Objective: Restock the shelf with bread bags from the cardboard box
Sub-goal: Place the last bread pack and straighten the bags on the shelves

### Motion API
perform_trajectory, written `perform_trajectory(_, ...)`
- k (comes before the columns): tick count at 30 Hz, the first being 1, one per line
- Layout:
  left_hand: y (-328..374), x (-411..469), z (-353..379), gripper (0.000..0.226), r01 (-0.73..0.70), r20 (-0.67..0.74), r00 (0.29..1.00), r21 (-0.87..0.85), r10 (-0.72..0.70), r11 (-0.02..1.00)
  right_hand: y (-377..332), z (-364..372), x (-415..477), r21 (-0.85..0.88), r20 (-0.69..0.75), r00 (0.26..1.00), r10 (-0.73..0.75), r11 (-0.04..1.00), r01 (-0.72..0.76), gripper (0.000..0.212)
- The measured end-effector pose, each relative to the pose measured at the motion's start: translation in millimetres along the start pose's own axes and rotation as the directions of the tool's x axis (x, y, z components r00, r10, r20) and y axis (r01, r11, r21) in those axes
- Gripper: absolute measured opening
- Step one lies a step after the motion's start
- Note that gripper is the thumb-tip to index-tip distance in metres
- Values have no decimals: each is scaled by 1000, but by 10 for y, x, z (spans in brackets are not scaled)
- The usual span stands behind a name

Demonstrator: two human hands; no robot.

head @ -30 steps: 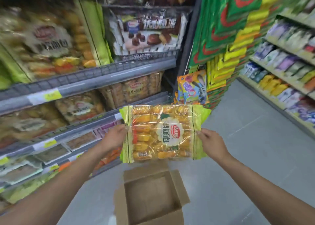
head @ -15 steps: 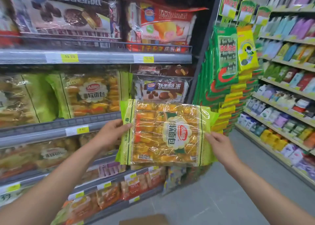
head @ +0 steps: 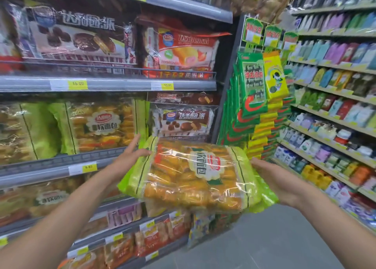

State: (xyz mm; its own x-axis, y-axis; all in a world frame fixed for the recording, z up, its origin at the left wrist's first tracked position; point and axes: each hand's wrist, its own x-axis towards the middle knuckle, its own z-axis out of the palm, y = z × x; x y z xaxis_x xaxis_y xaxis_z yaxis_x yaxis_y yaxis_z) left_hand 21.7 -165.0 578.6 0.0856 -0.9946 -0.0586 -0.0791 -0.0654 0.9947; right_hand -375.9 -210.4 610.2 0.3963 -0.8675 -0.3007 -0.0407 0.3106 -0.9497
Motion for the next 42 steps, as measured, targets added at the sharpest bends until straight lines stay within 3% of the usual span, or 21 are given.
perform_trajectory(2, 40, 49, -47, 122, -9, 7, 1000, 2, 9, 1000, -50, -41, -11, 135, 32, 999, 11, 991, -16, 54)
perform_trajectory(3, 97, 7, -34, 111, 21, 12, 1000, -77, -20, 997, -57, -65, -4, 208, 78, 997, -9, 978, -8, 60)
perform_trajectory(5, 54, -5, -11, 41, 136, -5, 990, -294, -144, 946, -50, -93, 20, 304, 50, 998, -36, 952, 19, 62)
perform_trajectory(6, 3, -66, 14, 37, 204, 10, 976, -381, -216, 902, -66, -87, 25, 346, 74, 995, -72, 937, 42, 49)
perform_trajectory(7, -54, -79, 18, 49, 213, 30, 974, -439, -223, 873, -80, -107, 50, 356, 81, 991, -107, 932, 72, 29)
perform_trajectory(8, -95, -114, 8, 44, 229, 45, 970, -512, -240, 828, -112, -67, 68, 322, 69, 990, -126, 942, 98, 11)
perform_trajectory(10, -97, -195, 25, 9, 319, 142, 944, -630, -298, 708, -172, -21, 126, 202, 36, 986, -164, 967, 154, 26)
perform_trajectory(13, -182, -163, 3, 10, 387, 200, 910, -724, -362, 571, -306, 236, 157, -216, -2, 952, -305, 930, 297, 59)
perform_trajectory(15, -218, -147, 3, 18, 443, 244, 881, -725, -405, 527, -382, 365, 189, -444, -62, 899, -434, 818, 365, 49)
perform_trajectory(17, -218, -176, -6, 26, 480, 302, 869, -712, -393, 513, -406, 390, 279, -552, -99, 840, -534, 732, 400, 59)
perform_trajectory(22, -177, -304, -95, 59, 513, 345, 858, -583, -380, 630, -390, 491, 437, -580, -147, 801, -580, 707, 406, 56)
perform_trajectory(26, -300, -376, -260, 98, 338, 209, 941, -515, -267, 788, -263, 614, 530, -571, -184, 810, -557, 731, 373, 95)
perform_trajectory(28, -340, -458, -335, 115, 231, 132, 973, -469, -191, 852, -187, 704, 580, -544, -199, 819, -539, 756, 366, 99)
perform_trajectory(30, -357, -545, -370, 113, 148, 40, 989, -364, -143, 919, -108, 818, 621, -527, -189, 828, -528, 766, 368, 92)
perform_trajectory(33, -374, -631, -433, 86, 132, -107, 984, -101, -143, 986, 35, 967, 802, -501, -178, 867, -465, 801, 327, 78)
perform_trajectory(35, -445, -667, -531, 80, 180, -206, 966, 109, -154, 978, 114, 1105, 888, -502, -152, 894, -422, 812, 298, 77)
perform_trajectory(37, -551, -696, -665, 74, 210, -333, 933, 210, -133, 955, 166, 1258, 973, -499, -132, 905, -405, 816, 292, 70)
perform_trajectory(40, -622, -747, -904, 97, 259, -467, 883, 386, -55, 886, 238, 1511, 1155, -488, -133, 911, -390, 826, 282, 63)
perform_trajectory(42, -654, -726, -1114, 91, 294, -480, 877, 512, -15, 807, 254, 1692, 1288, -473, -139, 911, -388, 834, 283, 59)
